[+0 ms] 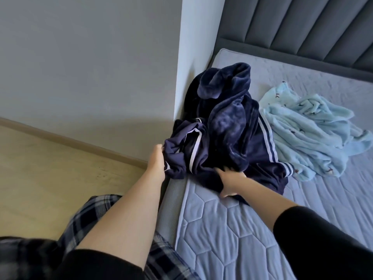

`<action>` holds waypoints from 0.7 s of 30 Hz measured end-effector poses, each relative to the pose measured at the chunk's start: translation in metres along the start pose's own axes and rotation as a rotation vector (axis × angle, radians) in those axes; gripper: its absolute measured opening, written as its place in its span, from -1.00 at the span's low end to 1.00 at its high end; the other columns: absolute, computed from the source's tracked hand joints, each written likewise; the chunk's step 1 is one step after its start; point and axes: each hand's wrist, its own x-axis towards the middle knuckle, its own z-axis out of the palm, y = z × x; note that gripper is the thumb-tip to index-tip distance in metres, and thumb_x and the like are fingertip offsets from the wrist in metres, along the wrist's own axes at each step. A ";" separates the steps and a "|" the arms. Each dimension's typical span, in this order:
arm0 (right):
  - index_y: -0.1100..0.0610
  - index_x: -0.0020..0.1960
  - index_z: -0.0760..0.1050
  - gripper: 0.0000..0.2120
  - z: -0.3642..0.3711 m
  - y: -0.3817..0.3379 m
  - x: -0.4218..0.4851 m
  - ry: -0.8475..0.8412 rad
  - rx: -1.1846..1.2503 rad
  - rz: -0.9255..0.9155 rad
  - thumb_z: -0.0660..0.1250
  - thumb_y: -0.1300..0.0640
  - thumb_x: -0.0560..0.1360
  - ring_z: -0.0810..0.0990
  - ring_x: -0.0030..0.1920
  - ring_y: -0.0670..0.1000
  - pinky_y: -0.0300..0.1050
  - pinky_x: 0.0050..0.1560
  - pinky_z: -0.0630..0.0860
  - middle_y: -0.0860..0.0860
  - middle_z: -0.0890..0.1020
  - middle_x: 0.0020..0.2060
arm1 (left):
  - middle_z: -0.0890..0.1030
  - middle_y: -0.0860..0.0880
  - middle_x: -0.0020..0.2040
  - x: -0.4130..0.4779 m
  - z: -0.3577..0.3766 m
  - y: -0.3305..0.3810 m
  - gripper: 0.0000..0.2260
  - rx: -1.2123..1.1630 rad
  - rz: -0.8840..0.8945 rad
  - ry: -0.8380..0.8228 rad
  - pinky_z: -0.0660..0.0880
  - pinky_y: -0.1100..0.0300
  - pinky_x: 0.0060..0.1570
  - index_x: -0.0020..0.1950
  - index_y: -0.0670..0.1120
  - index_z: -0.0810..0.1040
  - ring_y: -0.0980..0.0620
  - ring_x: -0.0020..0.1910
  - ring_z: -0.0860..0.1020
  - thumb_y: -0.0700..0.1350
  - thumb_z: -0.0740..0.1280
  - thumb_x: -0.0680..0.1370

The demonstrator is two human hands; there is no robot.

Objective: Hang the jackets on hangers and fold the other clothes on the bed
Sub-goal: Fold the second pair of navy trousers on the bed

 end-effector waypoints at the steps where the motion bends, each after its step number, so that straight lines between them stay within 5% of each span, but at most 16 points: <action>1: 0.05 0.48 0.13 -0.27 0.011 0.000 0.000 0.093 0.049 0.032 0.38 0.02 0.40 0.44 0.29 0.20 0.05 0.20 0.45 0.15 0.39 0.35 | 0.52 0.06 -0.47 -0.002 0.001 0.001 -0.75 -0.001 -0.009 -0.037 0.35 0.34 -0.48 -0.29 -0.06 0.46 0.13 -0.52 0.48 -0.02 0.19 0.56; 3: 0.10 0.27 0.37 -0.61 0.015 -0.003 0.000 0.254 0.201 0.080 0.27 0.18 0.45 0.58 0.09 0.21 -0.02 -0.01 0.50 0.13 0.59 0.12 | 0.62 0.01 -0.27 -0.003 0.005 0.001 -0.80 0.080 -0.005 -0.090 0.42 0.26 -0.31 -0.18 -0.07 0.55 0.04 -0.33 0.56 0.00 0.24 0.53; 6: 0.18 -0.15 0.54 -0.92 -0.010 -0.018 -0.008 0.116 0.527 -0.069 0.27 0.23 0.43 0.58 -0.23 0.11 -0.16 -0.26 0.42 0.08 0.62 -0.28 | 0.64 -0.03 0.00 -0.005 0.008 -0.003 -0.79 0.282 0.068 -0.161 0.54 0.09 0.00 0.03 -0.02 0.56 0.01 -0.10 0.62 0.08 0.27 0.56; 7: 0.16 -0.31 0.50 -0.88 -0.024 -0.027 -0.014 0.053 0.703 -0.126 0.28 0.28 0.39 0.50 -0.37 0.04 -0.23 -0.37 0.36 0.01 0.55 -0.44 | 0.63 -0.03 0.09 -0.006 0.008 -0.004 -0.72 0.305 0.066 -0.213 0.51 0.04 0.13 0.14 -0.01 0.55 0.00 0.02 0.61 0.13 0.27 0.56; 9: 0.16 -0.37 0.48 -0.84 -0.048 -0.042 -0.025 0.027 1.030 -0.179 0.29 0.34 0.35 0.45 -0.49 -0.08 -0.30 -0.46 0.32 -0.08 0.49 -0.54 | 0.65 0.00 0.11 -0.009 0.005 -0.003 -0.63 0.239 0.002 -0.339 0.55 0.05 0.07 0.22 0.03 0.55 0.01 0.07 0.63 0.21 0.26 0.54; 12: 0.28 -0.18 0.54 -0.93 -0.068 -0.059 -0.026 0.214 1.292 -0.103 0.30 0.28 0.40 0.54 -0.32 0.02 -0.15 -0.28 0.44 0.08 0.57 -0.37 | 0.70 -0.01 -0.01 -0.013 0.002 0.004 -0.65 0.016 -0.094 -0.478 0.59 0.14 -0.21 0.16 0.03 0.57 0.02 -0.05 0.67 0.23 0.20 0.56; 16: 0.30 0.06 0.54 -0.82 -0.068 -0.066 -0.018 0.371 1.786 0.060 0.31 0.24 0.50 0.63 -0.07 0.15 0.01 -0.04 0.56 0.21 0.65 -0.07 | 0.66 0.04 0.10 -0.019 -0.001 0.008 -0.55 0.108 -0.069 -0.547 0.59 -0.01 -0.08 0.29 0.04 0.46 0.03 0.04 0.65 0.22 0.32 0.48; 19: 0.20 0.14 0.53 -0.79 -0.061 -0.063 -0.012 0.093 2.116 -0.200 0.19 0.15 0.61 0.66 0.05 0.10 -0.02 0.01 0.59 0.16 0.66 0.07 | 0.49 0.08 0.29 -0.019 -0.004 0.004 -0.27 0.424 0.022 -0.585 0.55 0.02 0.04 0.49 0.13 0.19 0.06 0.17 0.54 0.02 0.49 0.42; 21: 0.15 0.17 0.50 -0.68 -0.058 -0.061 -0.014 -0.154 2.199 -0.330 0.05 0.03 0.66 0.65 0.06 0.00 -0.13 -0.02 0.57 0.07 0.67 0.05 | 0.50 0.07 0.28 -0.014 -0.006 -0.004 -0.23 0.619 0.104 -0.553 0.50 0.08 0.13 0.49 0.13 0.19 0.06 0.18 0.53 -0.18 0.51 0.40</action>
